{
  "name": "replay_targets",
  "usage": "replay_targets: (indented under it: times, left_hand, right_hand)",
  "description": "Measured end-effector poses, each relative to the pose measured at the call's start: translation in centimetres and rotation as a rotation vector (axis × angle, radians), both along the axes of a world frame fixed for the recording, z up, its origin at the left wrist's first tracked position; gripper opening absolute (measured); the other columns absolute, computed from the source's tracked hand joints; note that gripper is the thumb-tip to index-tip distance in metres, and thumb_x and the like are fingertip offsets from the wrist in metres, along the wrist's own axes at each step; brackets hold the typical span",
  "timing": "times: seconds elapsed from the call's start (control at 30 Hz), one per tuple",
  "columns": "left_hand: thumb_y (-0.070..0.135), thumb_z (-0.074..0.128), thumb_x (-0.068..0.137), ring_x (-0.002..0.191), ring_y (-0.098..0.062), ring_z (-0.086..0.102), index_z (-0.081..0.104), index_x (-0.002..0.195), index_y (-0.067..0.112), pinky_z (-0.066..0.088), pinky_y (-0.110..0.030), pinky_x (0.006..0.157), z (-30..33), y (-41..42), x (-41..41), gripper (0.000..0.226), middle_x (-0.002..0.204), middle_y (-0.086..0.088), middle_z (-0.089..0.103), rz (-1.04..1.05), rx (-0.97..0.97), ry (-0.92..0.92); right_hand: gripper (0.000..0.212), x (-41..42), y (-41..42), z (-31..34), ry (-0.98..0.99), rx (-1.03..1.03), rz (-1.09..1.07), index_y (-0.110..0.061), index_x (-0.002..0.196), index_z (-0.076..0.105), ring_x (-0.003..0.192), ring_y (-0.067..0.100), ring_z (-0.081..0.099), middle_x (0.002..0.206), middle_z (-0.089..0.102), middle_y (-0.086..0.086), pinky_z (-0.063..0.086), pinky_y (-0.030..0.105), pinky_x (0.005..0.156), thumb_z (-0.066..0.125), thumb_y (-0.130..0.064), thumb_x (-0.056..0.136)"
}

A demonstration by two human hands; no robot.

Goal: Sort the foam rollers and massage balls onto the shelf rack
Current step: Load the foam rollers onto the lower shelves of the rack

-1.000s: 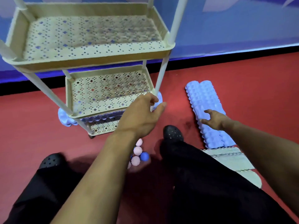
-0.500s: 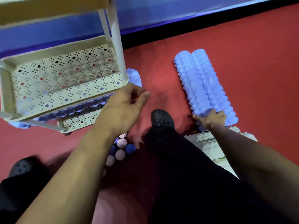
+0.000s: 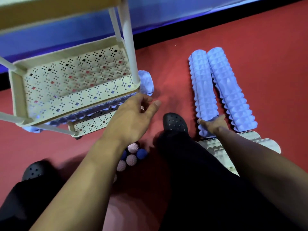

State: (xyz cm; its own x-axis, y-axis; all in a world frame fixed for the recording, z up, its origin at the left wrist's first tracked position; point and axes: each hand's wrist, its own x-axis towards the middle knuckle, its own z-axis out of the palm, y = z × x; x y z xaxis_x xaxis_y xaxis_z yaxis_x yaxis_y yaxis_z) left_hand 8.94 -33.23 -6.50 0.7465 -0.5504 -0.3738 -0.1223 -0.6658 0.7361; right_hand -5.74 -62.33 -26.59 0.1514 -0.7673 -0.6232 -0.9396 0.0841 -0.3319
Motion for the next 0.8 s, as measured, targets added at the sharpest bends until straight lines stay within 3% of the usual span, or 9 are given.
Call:
replay_targets:
  times: [0.1,0.2,0.33,0.43,0.57,0.63,0.67,0.73,0.8]
  left_hand:
    - [0.055,0.059,0.095,0.092,-0.009,0.068,0.065,0.099,0.03,0.052,-0.036,0.093,0.8,0.3,0.0,0.027,0.094,0.01,0.074,0.035,-0.037,-0.003]
    - [0.057,0.058,0.095,0.093,-0.006,0.069,0.064,0.099,0.032,0.052,-0.038,0.094,2.2,0.9,-0.3,0.026,0.093,0.013,0.075,0.022,-0.062,-0.009]
    - [0.057,0.059,0.095,0.094,-0.005,0.067,0.064,0.102,0.031,0.052,-0.037,0.094,5.3,2.6,-1.2,0.028,0.1,0.014,0.071,0.017,-0.073,-0.078]
    - [0.058,0.059,0.094,0.088,0.003,0.065,0.065,0.107,0.03,0.05,-0.026,0.083,8.9,4.9,-2.3,0.032,0.102,0.014,0.071,0.044,-0.079,-0.117]
    - [0.052,0.06,0.096,0.076,0.007,0.064,0.065,0.116,0.024,0.043,-0.016,0.072,14.5,7.9,-3.7,0.035,0.107,0.011,0.07,0.098,-0.118,-0.157]
    - [0.05,0.06,0.098,0.076,0.009,0.062,0.066,0.116,0.02,0.042,-0.012,0.072,17.6,9.2,-4.9,0.035,0.11,0.009,0.069,0.137,-0.154,-0.184]
    - [0.05,0.06,0.098,0.085,0.004,0.064,0.066,0.117,0.02,0.043,-0.017,0.077,19.2,9.9,-5.7,0.037,0.111,0.008,0.069,0.168,-0.177,-0.197]
    - [0.05,0.06,0.097,0.1,-0.009,0.063,0.068,0.116,0.02,0.042,-0.024,0.085,22.3,11.2,-7.4,0.036,0.111,0.008,0.069,0.238,-0.222,-0.211]
    - [0.048,0.062,0.097,0.101,-0.011,0.063,0.068,0.114,0.018,0.041,-0.025,0.086,25.0,12.5,-9.3,0.034,0.111,0.006,0.069,0.311,-0.291,-0.178]
  right_hand:
    - [0.092,0.9,0.8,2.2,-0.084,-0.005,-0.016,0.005,0.131,0.046,0.107,0.028,0.064,0.128,0.063,0.016,0.049,0.035,0.087,0.084,-0.055,0.071]
    - [0.078,2.5,1.9,6.2,-0.287,0.101,-0.133,-0.001,0.119,0.061,0.098,0.026,0.066,0.118,0.069,0.008,0.051,0.036,0.085,0.082,-0.057,0.071]
    - [0.091,4.0,3.8,11.9,-0.567,0.414,-0.288,-0.011,0.125,0.065,0.094,0.031,0.075,0.109,0.076,0.007,0.059,0.055,0.086,0.088,-0.059,0.051]
    - [0.07,4.4,7.7,19.1,-0.73,0.54,-0.27,-0.018,0.121,0.068,0.102,0.03,0.073,0.111,0.076,0.007,0.055,0.055,0.093,0.076,-0.063,0.068]
    - [0.046,3.3,13.2,28.4,-0.878,0.72,-0.305,-0.014,0.094,0.07,0.073,0.025,0.07,0.073,0.075,0.007,0.057,0.035,0.068,0.054,-0.056,0.095]
    - [0.051,2.4,16.9,32.9,-0.95,0.814,-0.295,-0.009,0.09,0.073,0.056,0.02,0.07,0.069,0.073,0.009,0.057,0.028,0.049,0.047,-0.052,0.099]
    - [0.05,1.8,18.6,34.6,-0.986,0.831,-0.283,-0.007,0.096,0.072,0.056,0.02,0.07,0.074,0.074,0.01,0.055,0.028,0.046,0.049,-0.051,0.098]
    - [0.045,0.5,22.1,37.7,-1.032,0.906,-0.271,-0.009,0.111,0.068,0.071,0.026,0.072,0.091,0.075,0.015,0.058,0.033,0.055,0.061,-0.05,0.093]
    - [0.049,-0.5,25.6,40.4,-1.038,0.899,-0.249,-0.009,0.117,0.068,0.091,0.032,0.071,0.106,0.074,0.017,0.06,0.041,0.078,0.067,-0.049,0.089]
